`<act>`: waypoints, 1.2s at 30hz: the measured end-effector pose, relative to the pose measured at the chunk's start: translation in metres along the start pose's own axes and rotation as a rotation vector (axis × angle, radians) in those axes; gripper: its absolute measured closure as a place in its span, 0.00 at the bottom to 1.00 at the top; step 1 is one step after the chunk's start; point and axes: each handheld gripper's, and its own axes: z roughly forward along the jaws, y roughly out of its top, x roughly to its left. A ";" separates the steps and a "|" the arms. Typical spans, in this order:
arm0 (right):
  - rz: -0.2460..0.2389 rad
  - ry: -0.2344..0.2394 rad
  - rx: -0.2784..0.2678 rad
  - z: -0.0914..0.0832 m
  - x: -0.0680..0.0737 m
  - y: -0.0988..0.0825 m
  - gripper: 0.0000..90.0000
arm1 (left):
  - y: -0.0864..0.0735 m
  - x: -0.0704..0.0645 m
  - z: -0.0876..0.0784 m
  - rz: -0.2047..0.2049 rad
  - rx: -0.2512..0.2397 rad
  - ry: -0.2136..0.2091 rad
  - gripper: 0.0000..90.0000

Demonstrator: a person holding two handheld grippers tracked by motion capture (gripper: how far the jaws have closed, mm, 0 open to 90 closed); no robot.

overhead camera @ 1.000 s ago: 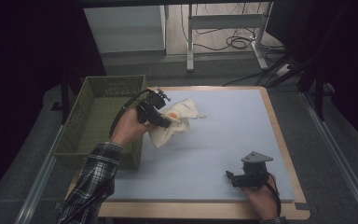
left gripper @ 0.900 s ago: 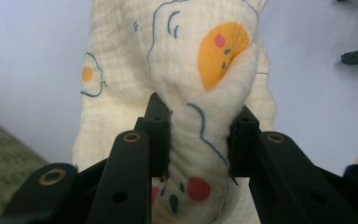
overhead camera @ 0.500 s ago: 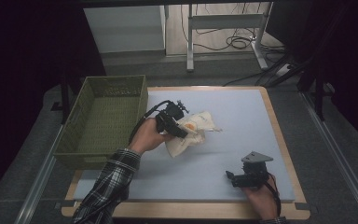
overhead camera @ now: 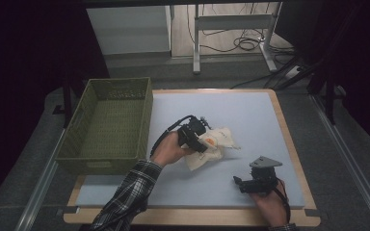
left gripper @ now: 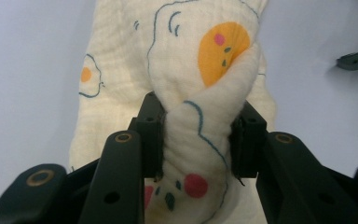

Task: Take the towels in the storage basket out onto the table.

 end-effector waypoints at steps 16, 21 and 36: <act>0.000 0.000 0.000 0.000 0.000 0.000 0.08 | -0.014 0.002 0.022 -0.012 -0.031 0.065 0.29; 0.000 -0.002 0.000 0.000 0.000 0.000 0.08 | -0.019 0.002 0.008 -0.019 -0.055 0.078 0.23; 0.000 -0.002 0.000 0.000 0.000 0.000 0.08 | -0.039 -0.008 -0.022 0.004 -0.096 0.041 0.49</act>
